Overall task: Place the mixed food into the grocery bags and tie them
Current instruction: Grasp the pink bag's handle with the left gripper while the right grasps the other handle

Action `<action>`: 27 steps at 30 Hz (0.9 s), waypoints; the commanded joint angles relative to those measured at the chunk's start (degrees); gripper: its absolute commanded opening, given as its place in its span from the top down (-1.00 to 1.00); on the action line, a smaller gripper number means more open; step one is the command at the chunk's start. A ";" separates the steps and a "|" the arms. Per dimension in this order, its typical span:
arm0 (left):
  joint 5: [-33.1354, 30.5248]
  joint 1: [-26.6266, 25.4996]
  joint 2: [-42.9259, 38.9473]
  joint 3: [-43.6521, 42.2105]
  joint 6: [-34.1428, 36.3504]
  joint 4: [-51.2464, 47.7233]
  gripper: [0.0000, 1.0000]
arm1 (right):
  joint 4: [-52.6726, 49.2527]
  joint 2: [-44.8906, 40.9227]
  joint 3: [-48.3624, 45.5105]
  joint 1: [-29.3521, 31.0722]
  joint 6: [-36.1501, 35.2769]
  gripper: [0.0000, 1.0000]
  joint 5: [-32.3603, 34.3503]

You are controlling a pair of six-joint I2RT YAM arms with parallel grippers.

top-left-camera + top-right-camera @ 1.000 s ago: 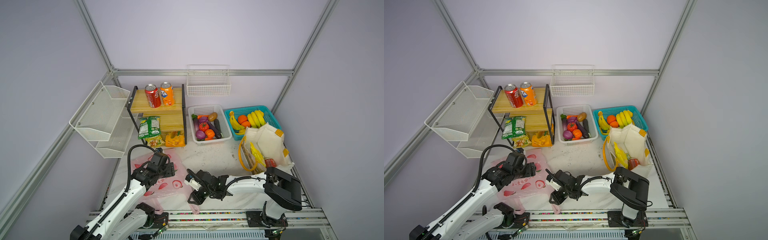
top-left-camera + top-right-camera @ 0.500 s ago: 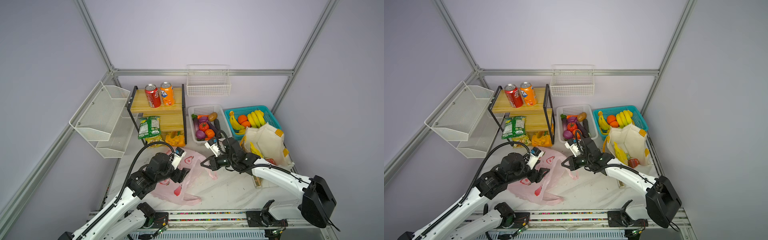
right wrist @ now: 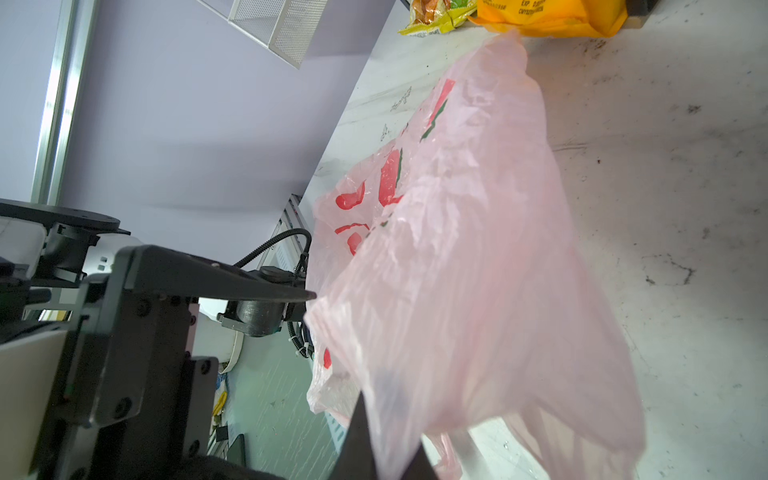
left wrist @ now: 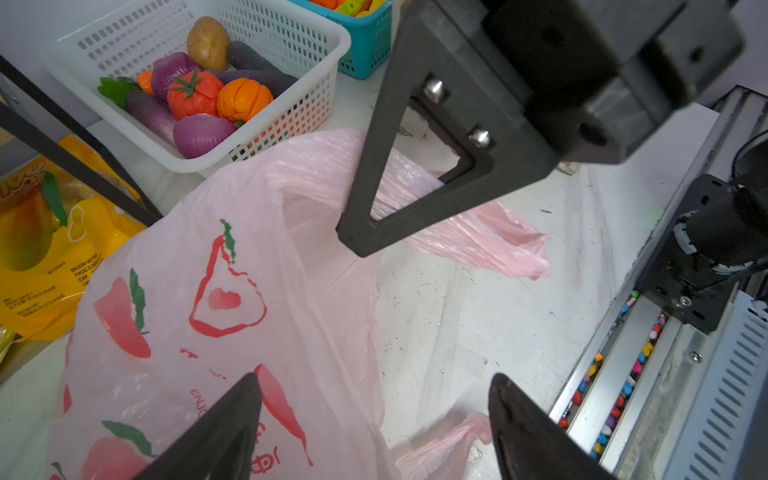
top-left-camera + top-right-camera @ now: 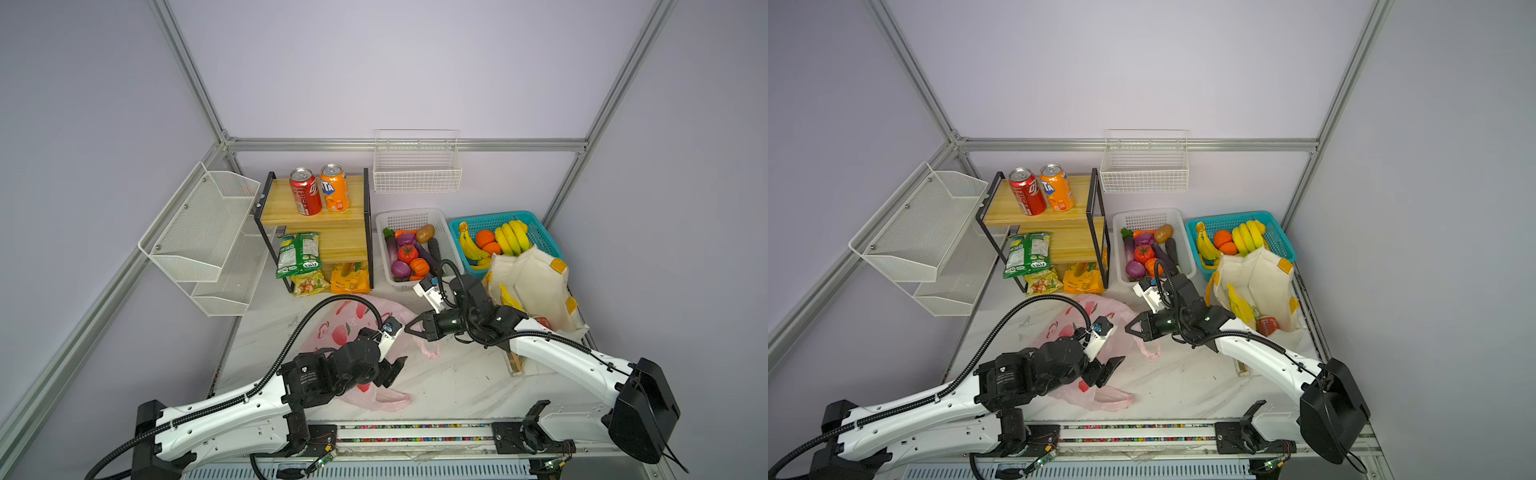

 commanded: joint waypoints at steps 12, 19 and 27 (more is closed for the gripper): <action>-17.05 -2.21 3.62 -9.06 -8.24 6.06 0.12 | 1.19 0.53 1.46 -0.20 1.20 0.86 2.30; -13.63 -0.62 -6.07 -12.78 -2.18 14.02 1.00 | -1.60 -0.10 5.03 -0.23 -4.53 0.79 9.66; 13.89 11.75 -13.38 0.49 -6.26 8.80 1.00 | -9.55 -5.41 15.65 -0.21 -18.86 0.02 24.67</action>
